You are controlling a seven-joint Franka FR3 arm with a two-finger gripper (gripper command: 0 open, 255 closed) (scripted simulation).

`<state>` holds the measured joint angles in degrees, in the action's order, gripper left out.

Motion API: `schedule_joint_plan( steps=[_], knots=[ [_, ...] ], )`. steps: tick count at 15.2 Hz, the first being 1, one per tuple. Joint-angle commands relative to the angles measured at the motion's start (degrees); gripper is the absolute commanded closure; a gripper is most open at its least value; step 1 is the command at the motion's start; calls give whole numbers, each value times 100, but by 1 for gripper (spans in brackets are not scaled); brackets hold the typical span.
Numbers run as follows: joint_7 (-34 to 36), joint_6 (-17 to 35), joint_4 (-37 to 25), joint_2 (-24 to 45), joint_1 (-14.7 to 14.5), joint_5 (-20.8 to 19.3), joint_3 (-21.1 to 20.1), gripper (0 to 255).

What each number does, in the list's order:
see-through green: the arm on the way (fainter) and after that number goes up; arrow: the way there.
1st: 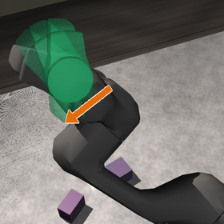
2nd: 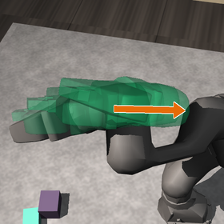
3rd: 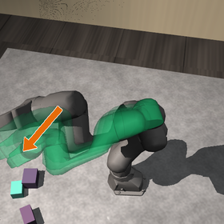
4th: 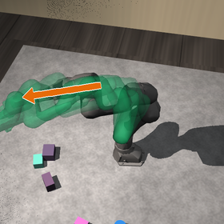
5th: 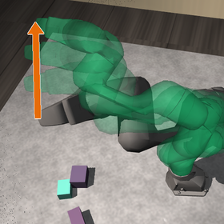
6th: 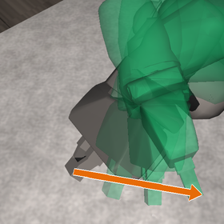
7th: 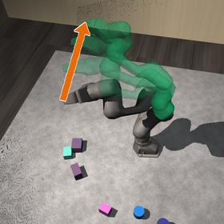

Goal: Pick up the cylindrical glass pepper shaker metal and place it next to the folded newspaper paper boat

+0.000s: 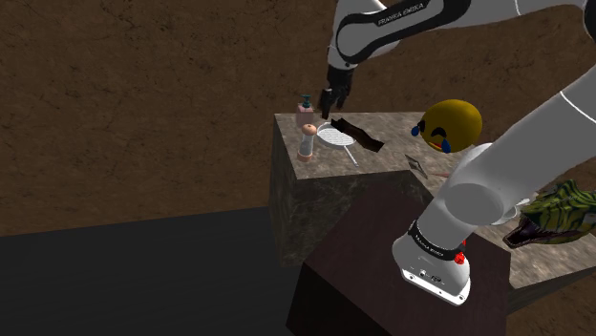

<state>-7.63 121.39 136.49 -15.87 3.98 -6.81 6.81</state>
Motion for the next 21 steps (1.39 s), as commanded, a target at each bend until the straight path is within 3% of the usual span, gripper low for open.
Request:
schedule_joint_plan(
  steps=[1,11,19,21],
  knots=[
    [-122,329,-158,459,23,-8,76,0],
    [-858,1300,-1484,2638,241,218,322,0],
    [-1378,1546,-3100,4409,569,486,273,0],
    [-1384,1601,-3110,4473,582,493,267,0]
  ],
)
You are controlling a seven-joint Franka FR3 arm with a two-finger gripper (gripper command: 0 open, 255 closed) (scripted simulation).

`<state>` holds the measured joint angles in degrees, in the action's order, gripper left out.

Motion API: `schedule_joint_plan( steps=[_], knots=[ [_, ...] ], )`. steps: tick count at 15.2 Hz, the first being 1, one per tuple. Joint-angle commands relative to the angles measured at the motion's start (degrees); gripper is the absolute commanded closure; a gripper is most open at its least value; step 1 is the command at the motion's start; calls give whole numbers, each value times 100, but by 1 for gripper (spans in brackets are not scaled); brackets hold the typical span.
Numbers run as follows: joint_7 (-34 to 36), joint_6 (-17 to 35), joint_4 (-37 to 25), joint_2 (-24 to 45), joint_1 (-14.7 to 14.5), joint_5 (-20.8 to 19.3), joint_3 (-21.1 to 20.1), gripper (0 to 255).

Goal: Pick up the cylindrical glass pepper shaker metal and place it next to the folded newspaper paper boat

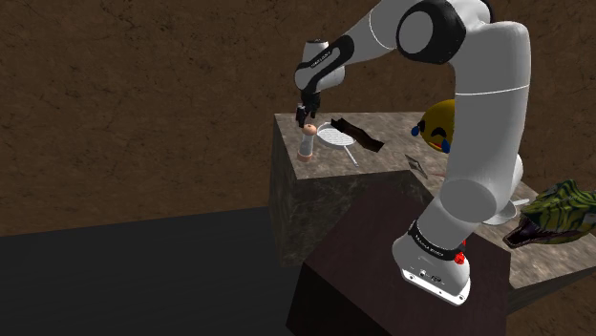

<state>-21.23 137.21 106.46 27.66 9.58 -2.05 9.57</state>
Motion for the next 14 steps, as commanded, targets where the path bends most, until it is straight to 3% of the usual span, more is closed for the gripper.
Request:
schedule_joint_plan(
  steps=[1,6,14],
  knots=[
    [-28,72,-108,175,30,24,-14,0],
    [-53,361,-139,494,81,63,-39,0],
    [-52,361,-138,493,81,62,-39,0]
  ],
)
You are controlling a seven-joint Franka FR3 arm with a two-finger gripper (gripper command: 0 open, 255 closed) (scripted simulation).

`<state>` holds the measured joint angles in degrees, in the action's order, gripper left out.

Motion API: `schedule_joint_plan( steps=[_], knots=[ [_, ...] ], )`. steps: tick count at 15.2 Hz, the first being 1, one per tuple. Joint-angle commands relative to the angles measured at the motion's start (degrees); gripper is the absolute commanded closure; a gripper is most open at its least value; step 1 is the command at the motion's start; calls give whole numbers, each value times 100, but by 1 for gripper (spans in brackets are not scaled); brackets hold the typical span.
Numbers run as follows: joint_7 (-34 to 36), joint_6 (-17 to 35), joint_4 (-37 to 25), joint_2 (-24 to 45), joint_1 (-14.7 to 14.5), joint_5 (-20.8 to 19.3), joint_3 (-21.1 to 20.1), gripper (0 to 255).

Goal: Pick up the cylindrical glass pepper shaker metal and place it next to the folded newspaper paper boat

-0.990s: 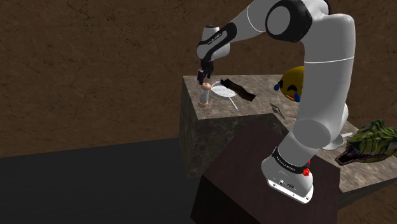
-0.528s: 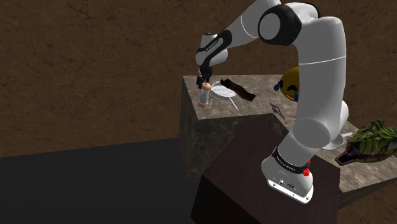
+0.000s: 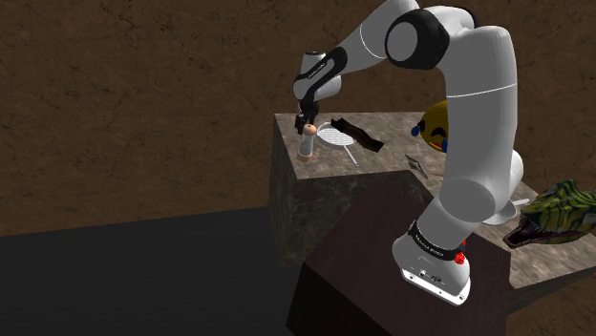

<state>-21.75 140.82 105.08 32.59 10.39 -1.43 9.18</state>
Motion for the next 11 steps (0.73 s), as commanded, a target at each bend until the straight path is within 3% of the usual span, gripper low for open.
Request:
schedule_joint_plan(
  steps=[1,11],
  knots=[
    [0,0,0,0,0,0,0,255],
    [-2,-53,0,-54,-4,-5,5,255]
  ],
)
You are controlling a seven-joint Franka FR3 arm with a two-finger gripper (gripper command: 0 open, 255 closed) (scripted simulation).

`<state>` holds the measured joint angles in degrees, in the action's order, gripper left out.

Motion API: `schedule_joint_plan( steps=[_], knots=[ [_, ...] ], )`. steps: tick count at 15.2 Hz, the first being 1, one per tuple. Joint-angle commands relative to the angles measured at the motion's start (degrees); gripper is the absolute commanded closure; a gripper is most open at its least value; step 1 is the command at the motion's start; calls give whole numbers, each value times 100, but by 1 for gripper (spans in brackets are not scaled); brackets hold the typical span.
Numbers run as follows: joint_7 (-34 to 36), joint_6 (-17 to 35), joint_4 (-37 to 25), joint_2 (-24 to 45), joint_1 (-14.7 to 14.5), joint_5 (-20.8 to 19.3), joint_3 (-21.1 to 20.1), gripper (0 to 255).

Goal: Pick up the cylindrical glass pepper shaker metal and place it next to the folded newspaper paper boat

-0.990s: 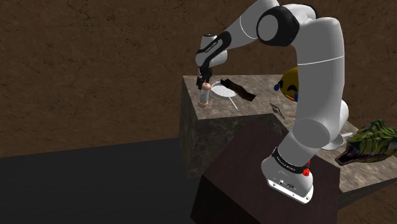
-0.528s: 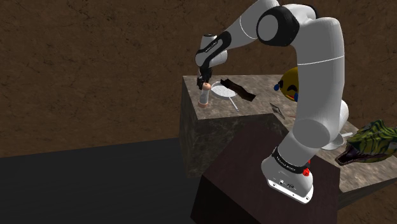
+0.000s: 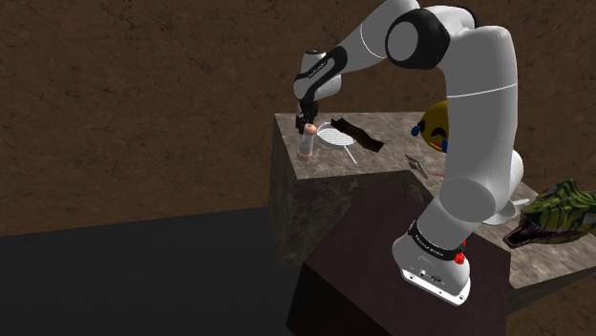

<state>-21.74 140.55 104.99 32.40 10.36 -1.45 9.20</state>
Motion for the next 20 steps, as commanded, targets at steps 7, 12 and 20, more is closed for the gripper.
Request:
schedule_joint_plan(
  steps=[7,12,20],
  knots=[
    [-12,-418,-26,-394,-30,-41,35,255],
    [-20,-712,-89,-627,-47,-67,53,255],
    [-36,-1204,-256,-955,-69,-103,76,255]
  ],
)
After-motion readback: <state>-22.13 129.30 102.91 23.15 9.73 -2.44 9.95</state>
